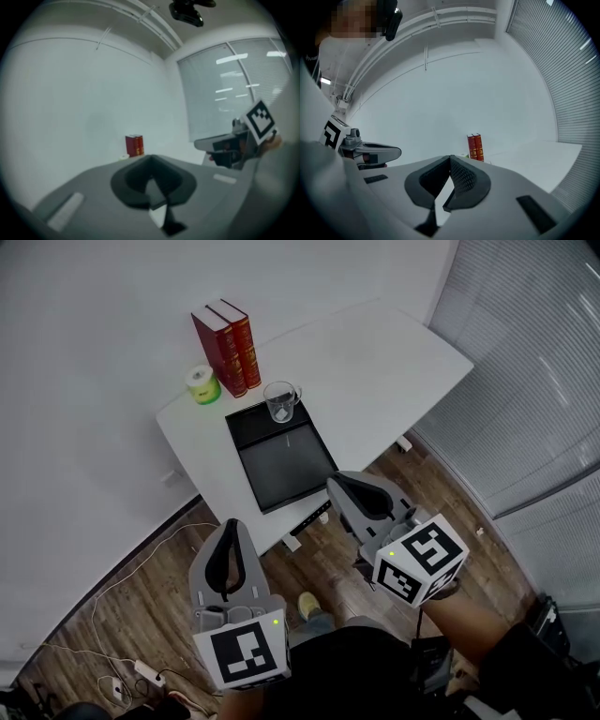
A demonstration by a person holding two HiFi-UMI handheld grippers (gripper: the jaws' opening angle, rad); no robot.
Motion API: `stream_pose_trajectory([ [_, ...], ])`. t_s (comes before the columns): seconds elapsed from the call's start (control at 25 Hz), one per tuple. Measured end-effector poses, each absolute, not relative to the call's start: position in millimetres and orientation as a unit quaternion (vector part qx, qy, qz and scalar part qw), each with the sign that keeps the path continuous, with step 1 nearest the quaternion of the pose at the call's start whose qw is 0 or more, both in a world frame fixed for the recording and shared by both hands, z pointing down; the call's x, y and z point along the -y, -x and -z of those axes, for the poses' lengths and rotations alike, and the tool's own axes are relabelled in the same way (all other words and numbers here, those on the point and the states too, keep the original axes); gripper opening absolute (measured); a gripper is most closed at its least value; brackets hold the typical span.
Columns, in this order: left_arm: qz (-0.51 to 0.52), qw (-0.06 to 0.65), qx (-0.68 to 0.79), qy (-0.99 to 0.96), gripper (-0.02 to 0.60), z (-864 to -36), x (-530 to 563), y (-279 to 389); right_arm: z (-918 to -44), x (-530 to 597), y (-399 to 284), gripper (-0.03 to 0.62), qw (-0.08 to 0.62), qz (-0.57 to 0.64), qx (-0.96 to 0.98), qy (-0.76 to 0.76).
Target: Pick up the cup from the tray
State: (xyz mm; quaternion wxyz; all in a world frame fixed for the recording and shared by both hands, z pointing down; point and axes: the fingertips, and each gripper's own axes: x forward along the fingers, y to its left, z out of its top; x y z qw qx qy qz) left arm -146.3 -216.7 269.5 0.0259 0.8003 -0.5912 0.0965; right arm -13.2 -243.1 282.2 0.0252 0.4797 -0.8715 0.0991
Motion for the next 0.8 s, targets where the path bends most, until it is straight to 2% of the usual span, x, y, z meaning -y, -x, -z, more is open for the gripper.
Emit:
stream_pose_trajectory([
  [0.8,-0.086,0.033,0.582,-0.808,0.002,-277,230,164,-290,256,29,0.014,0.033,-0.099,0.865,-0.491],
])
